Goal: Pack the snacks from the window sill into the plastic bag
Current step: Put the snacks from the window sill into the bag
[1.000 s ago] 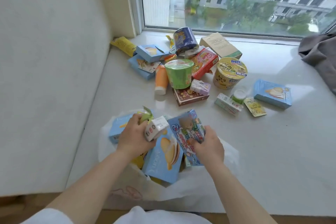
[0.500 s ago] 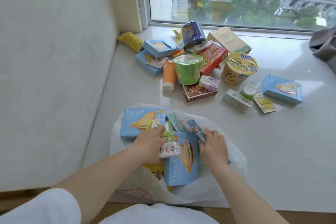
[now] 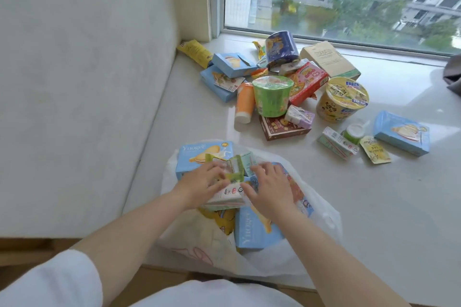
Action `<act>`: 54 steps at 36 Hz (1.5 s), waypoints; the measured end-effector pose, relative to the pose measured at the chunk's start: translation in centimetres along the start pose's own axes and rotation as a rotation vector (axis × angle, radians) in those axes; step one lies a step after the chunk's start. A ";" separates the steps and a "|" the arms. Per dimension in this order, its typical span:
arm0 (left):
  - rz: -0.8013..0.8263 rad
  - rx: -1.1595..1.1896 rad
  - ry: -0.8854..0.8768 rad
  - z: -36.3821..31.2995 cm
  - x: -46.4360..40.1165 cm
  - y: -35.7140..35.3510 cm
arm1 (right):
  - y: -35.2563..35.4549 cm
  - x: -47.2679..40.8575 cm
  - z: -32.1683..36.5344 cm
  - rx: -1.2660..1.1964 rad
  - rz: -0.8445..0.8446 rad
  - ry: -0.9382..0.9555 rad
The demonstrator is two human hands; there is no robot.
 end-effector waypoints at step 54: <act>-0.228 1.648 0.090 5.3 -0.3 14.8 | -3.9 -7.8 6.0 0.016 0.546 0.208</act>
Point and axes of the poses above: each hand's wrist, its own x-axis away from the middle knuckle, its own y-axis out of the back of the hand, z = x × y, the point moved 2 cm from there along -x, towards the middle knuckle, and after that the axes turned 11 degrees about y, right-handed, at the moved point
